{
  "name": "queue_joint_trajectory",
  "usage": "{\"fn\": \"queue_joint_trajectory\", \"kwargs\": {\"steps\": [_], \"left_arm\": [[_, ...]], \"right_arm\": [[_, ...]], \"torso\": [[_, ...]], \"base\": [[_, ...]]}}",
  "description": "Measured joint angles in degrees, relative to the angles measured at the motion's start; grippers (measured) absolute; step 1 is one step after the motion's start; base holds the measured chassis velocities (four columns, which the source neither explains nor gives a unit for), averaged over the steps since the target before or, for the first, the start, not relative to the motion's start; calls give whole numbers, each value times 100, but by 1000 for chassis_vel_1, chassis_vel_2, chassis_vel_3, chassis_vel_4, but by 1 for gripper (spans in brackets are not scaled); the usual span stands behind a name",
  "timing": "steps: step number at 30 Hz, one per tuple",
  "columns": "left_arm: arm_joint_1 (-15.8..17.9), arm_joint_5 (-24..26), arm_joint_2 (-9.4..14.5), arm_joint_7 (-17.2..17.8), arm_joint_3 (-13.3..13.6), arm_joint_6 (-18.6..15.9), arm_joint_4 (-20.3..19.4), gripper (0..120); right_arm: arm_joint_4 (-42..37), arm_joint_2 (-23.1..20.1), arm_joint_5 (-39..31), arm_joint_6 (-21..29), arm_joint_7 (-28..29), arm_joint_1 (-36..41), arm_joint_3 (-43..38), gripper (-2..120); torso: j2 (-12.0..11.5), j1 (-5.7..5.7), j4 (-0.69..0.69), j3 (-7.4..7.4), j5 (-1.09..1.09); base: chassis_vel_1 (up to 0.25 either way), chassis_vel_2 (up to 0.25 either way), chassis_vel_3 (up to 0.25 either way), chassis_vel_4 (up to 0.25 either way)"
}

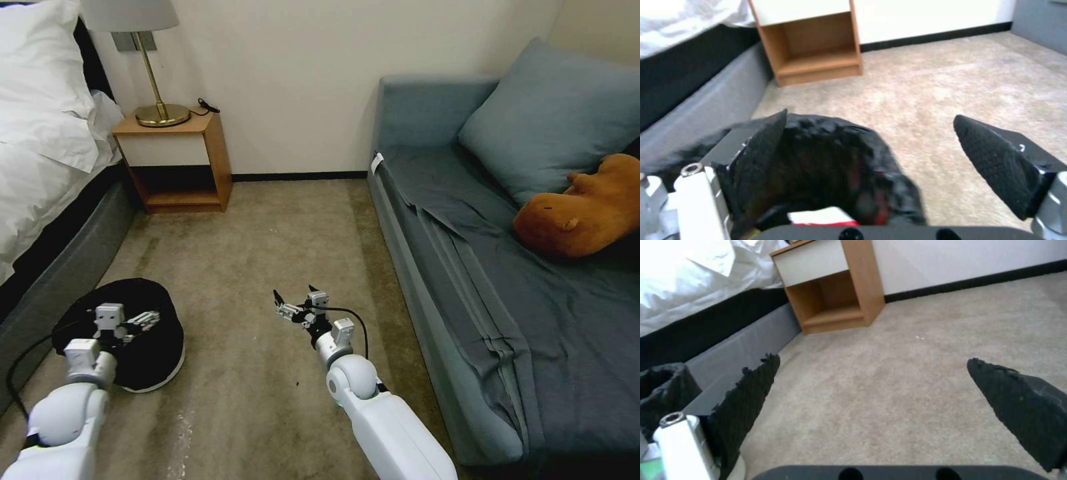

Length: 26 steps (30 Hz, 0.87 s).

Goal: Pick up the trash bin, then pick up the garbage on the floor and place it into the trash bin.

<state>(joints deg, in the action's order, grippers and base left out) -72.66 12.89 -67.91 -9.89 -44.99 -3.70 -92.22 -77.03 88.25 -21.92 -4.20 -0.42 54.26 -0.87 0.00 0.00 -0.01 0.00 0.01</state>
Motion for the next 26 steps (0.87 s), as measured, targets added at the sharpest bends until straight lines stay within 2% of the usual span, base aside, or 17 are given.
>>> {"fn": "queue_joint_trajectory", "kwargs": {"steps": [12,26], "left_arm": [[-98,82,3,-100,391,-95,5,100],[-133,121,35,-35,438,-164,-64,100]], "right_arm": [[377,181,357,-171,-66,-15,-383,100],[420,170,455,-196,-98,5,-496,100]], "torso": [[0,0,1,0,-1],[0,0,1,0,-1]], "base": [[0,0,0,0],[0,0,0,0]]}}
